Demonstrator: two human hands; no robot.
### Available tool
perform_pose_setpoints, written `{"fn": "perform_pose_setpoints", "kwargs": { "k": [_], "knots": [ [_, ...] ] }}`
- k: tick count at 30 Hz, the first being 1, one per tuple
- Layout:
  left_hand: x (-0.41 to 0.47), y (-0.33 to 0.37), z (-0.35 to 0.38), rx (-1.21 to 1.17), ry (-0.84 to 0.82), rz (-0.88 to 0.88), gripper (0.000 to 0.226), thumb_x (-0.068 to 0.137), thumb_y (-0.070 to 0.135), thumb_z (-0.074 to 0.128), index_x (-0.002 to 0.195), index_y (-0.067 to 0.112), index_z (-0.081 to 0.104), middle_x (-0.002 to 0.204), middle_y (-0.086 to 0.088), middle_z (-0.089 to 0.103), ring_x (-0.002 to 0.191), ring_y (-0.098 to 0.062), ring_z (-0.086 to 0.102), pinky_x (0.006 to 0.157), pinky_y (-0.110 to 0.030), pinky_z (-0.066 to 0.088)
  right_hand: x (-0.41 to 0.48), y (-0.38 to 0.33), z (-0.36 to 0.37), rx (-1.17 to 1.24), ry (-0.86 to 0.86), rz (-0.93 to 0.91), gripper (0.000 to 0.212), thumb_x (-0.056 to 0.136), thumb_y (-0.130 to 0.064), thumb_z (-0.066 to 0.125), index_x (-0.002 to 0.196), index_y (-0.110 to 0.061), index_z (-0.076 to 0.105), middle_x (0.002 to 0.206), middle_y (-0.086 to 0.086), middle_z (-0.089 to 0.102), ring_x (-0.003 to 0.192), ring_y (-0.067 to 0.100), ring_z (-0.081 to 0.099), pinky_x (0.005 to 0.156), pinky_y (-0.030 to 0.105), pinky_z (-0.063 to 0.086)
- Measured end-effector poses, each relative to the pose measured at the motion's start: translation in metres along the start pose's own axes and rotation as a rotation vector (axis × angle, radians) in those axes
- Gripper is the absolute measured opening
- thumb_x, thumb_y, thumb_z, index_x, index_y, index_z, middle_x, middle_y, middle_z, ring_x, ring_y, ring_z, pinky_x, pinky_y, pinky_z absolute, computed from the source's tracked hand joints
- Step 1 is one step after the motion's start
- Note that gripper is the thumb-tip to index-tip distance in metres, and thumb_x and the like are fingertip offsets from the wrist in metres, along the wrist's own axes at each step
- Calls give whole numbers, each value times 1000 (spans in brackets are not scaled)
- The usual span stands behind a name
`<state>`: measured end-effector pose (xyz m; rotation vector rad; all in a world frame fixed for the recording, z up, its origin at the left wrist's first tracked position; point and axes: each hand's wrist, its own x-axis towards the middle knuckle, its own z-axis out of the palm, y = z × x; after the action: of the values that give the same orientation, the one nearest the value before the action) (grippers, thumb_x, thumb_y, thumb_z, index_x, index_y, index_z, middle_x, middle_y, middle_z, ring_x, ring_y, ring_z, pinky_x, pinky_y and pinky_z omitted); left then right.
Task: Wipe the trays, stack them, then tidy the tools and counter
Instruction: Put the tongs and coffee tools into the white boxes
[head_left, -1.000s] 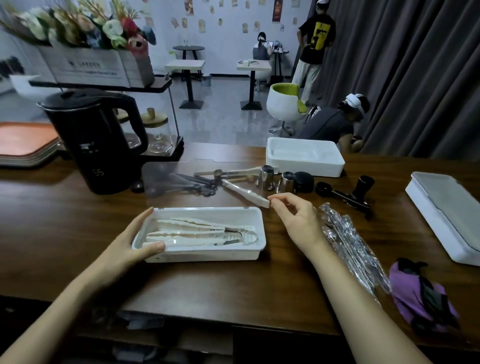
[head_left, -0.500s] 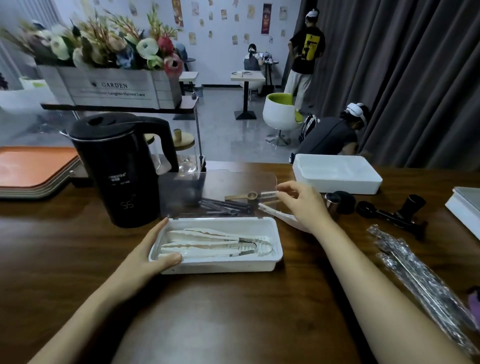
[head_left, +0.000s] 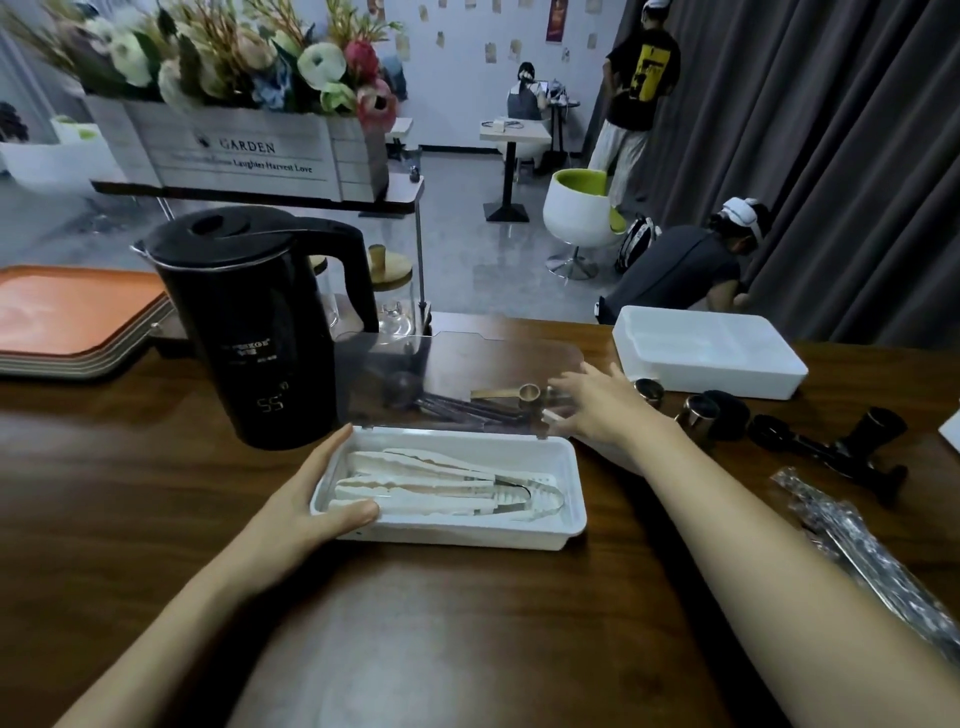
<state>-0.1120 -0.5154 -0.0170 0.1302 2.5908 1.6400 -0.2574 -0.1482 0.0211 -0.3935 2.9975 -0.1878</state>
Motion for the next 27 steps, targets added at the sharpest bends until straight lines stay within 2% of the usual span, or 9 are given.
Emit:
{"fn": "perform_pose_setpoints", "kwargs": {
  "k": [4,7,11,15,22,27],
  "knots": [
    [1,-1,-1,4,-2,-15,105,63,68,81,154,51,31,141,49,39,134,21,35,111,-21,31,4,4,6,-46,-63,33,57,87,-59,65,139,-39,52,143,-3,53,147,28,26,118,64,6],
    [1,-3,-1,0,-6,-19,102,64,68,82,152,54,31,144,46,40,135,19,36,116,-26,31,7,3,4,5,-85,65,47,85,-50,72,129,-42,55,130,-8,59,141,27,34,115,68,4],
    [1,-4,-2,-2,-8,-19,103,64,70,82,151,57,30,148,40,40,138,15,36,120,-32,29,4,-6,-3,11,-69,87,65,84,-38,77,142,-36,47,134,-4,56,133,28,45,117,65,5],
    [0,-1,0,-28,-14,-15,105,63,71,81,153,53,30,147,42,39,136,18,35,119,-30,29,-2,-7,-10,56,-31,58,64,85,-40,73,142,-37,44,136,-1,48,125,31,50,119,60,10],
    [-1,1,0,-29,-14,-24,105,63,70,81,153,54,30,143,47,39,133,23,34,116,-27,30,-6,-1,-8,156,-109,11,61,85,-38,73,139,-46,45,140,-9,42,132,31,43,117,56,10],
    [-1,3,0,-19,-22,-26,106,63,72,79,154,52,29,140,50,37,129,27,33,111,-24,32,-7,-4,-12,156,-98,-41,58,88,-34,73,138,-47,47,143,-12,53,136,23,45,117,58,10]
  ]
}}
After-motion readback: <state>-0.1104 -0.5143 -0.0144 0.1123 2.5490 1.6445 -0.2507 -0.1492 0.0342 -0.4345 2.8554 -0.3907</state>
